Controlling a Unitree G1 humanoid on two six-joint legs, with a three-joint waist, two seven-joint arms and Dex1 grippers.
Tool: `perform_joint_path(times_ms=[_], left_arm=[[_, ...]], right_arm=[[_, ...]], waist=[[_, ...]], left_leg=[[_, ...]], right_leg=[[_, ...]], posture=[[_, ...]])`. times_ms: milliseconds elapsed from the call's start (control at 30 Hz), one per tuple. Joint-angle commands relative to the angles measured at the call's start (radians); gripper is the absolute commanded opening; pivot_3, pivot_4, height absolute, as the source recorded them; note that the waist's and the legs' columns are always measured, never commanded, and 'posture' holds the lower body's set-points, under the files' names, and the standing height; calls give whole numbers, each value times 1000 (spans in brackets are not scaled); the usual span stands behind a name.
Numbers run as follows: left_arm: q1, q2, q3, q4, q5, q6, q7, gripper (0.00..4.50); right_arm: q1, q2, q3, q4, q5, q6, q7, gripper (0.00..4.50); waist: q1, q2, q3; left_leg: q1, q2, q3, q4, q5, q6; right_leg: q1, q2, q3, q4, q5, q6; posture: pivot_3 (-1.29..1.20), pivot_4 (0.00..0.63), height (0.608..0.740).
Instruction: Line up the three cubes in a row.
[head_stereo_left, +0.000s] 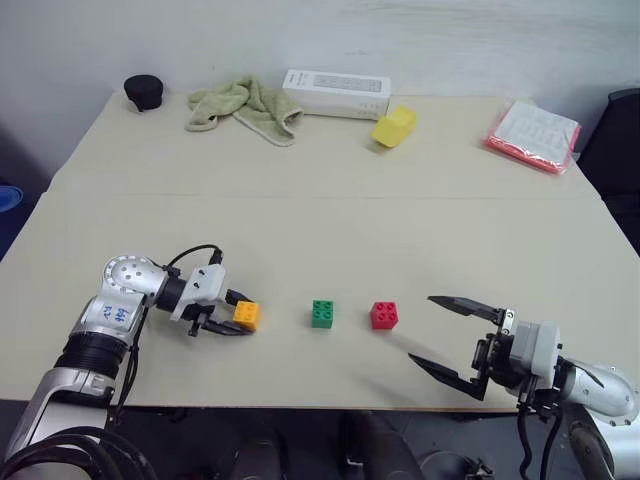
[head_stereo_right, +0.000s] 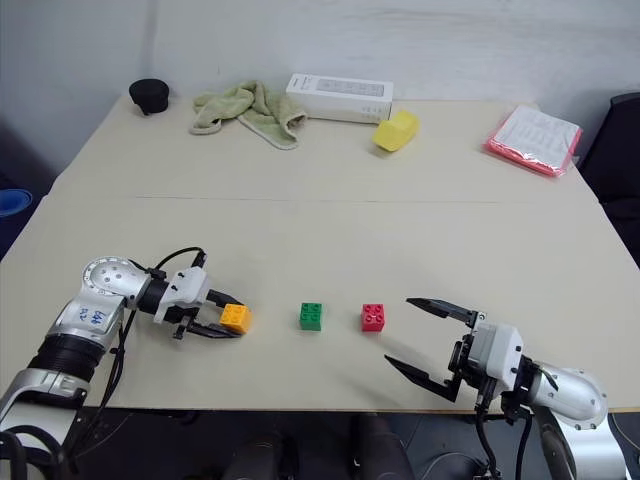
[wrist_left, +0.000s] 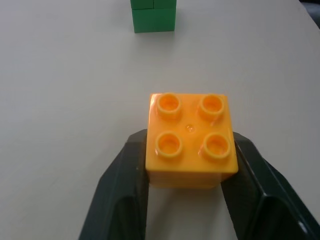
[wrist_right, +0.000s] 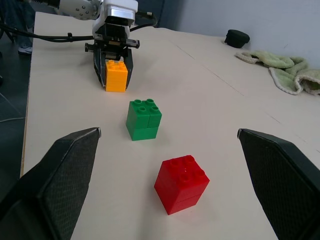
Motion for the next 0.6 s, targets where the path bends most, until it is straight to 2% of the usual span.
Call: perform_joint_path(times_ms=[33,67,200,333,433,600], left_arm=[[10,21,65,-11,-14,-17,45,3427],[22,33,85,-24,-40,-11,31,3702],[115,145,177,-95,-121,6,-51,3702],[214,259,268,-158,-170,100,-32,3702],[326,270,329,-234,-199,138,16,3702],[443,258,397,-364,-238,221,80,3702]], right_arm=[[-3,-32,-59,-30,47,-6,18,4500],[-1,-42,-72,-34,64,1,28,4500],[15,-147,-189,-36,151,61,100,4500],[5,-278,-276,80,155,88,232,4500],[-43,-329,-240,188,107,60,320,4500],[-130,-315,-196,284,65,24,357,4500]], waist=[[0,0,0],[-1,0,0],[-10,1,1],[-4,0,1],[-1,1,1],[1,0,1]], left_leg=[[0,0,0,0,0,0],[0,0,0,0,0,0],[0,1,1,-1,0,0],[1,1,1,-1,-2,4],[2,0,1,-1,-3,6],[1,1,1,-1,-4,6]], right_leg=[[0,0,0,0,0,0],[0,0,0,0,0,0],[-1,0,1,0,0,0],[0,0,1,0,0,0],[1,-1,1,-2,0,0],[0,-1,1,-2,0,0]], posture=[[0,150,740],[0,150,740],[0,150,740],[0,150,740],[0,150,740],[0,150,740]])
